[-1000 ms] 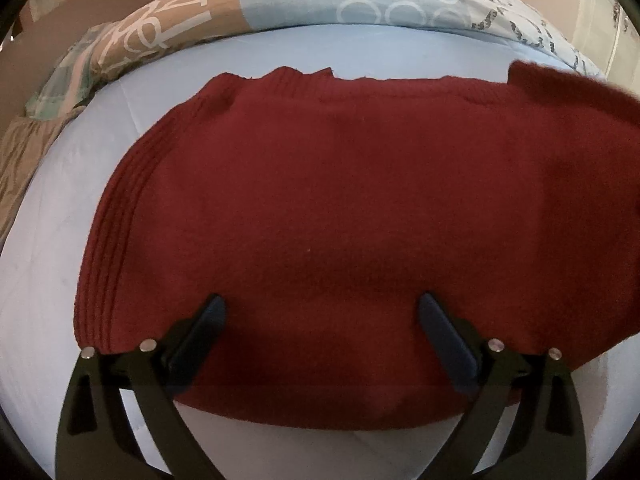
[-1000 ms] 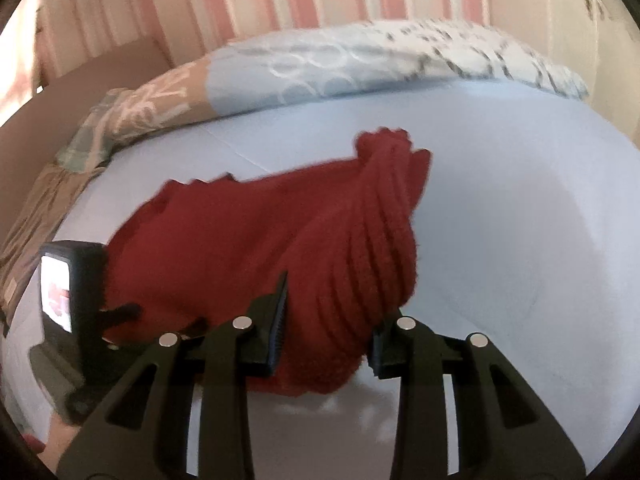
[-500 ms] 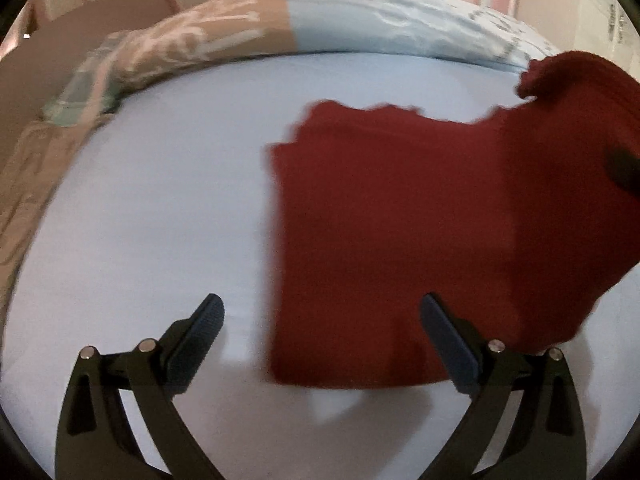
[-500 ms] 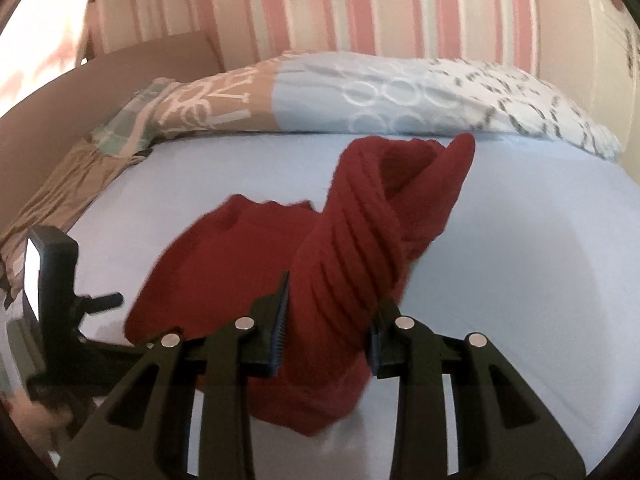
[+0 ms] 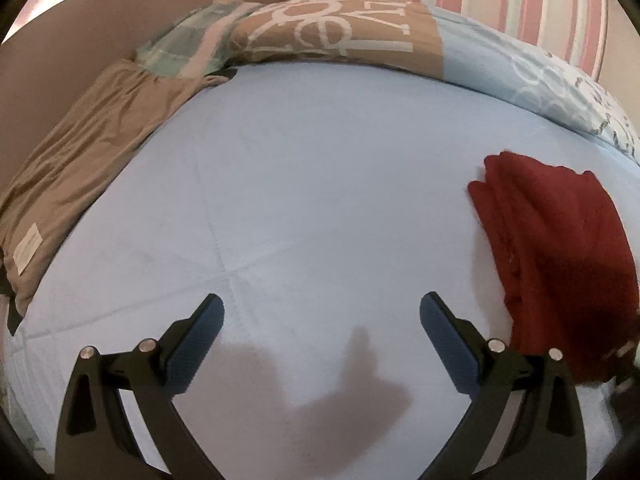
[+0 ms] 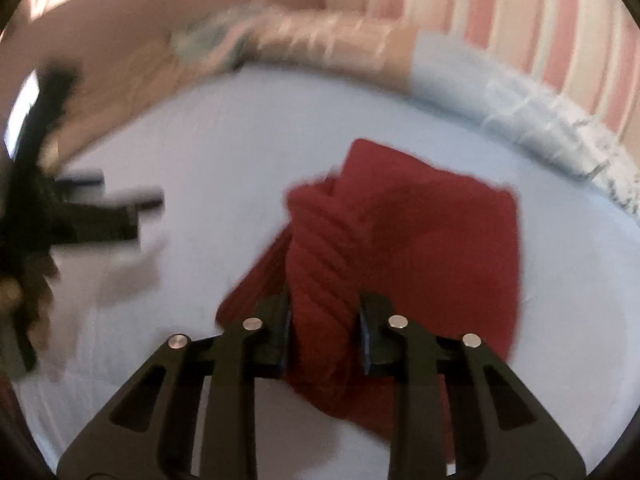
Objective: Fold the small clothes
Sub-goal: 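Lift the folded sweater with the right tool, carry it aside, release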
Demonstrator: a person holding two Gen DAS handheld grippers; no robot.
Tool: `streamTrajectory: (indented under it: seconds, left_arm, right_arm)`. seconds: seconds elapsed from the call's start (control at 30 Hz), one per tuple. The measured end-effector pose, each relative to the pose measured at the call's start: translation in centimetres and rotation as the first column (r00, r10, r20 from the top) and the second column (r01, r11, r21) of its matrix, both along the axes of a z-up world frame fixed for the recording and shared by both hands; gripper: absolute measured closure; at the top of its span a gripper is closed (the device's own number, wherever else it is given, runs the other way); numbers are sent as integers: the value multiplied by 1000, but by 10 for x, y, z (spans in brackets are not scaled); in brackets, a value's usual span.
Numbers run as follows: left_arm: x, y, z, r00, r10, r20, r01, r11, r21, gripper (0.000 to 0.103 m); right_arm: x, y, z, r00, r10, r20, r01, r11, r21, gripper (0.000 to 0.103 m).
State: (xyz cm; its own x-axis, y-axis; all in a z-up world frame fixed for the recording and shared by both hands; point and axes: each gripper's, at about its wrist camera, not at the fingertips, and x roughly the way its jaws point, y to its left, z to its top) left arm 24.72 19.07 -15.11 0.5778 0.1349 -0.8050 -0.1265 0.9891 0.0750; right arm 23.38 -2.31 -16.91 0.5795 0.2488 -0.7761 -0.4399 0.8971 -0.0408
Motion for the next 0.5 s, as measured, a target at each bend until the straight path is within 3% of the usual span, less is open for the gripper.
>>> streamTrajectory:
  seconds: [0.1, 0.23, 0.3, 0.37, 0.5]
  left_arm:
    - [0, -4, 1, 1000, -8, -5, 8, 1000, 4, 4]
    - [-2, -10, 1, 999, -38, -1, 38, 999, 18, 4]
    - [-1, -16, 1, 999, -54, 0, 54, 998, 17, 4]
    - [0, -21, 1, 998, -69, 0, 69, 998, 14, 4]
    - [3, -36, 0, 995, -104, -3, 104, 994, 22, 4]
  right_arm:
    - [1, -1, -1, 1000, -22, -13, 23, 999, 36, 78]
    - [-3, -15, 17, 999, -17, -30, 20, 994, 112, 54]
    - [-10, -28, 31, 1000, -19, -22, 23, 987, 158, 52]
    - [-17, -42, 40, 999, -37, -23, 41, 983, 179, 42]
    - [-30, -75, 52, 995, -100, -27, 104, 971, 214, 42]
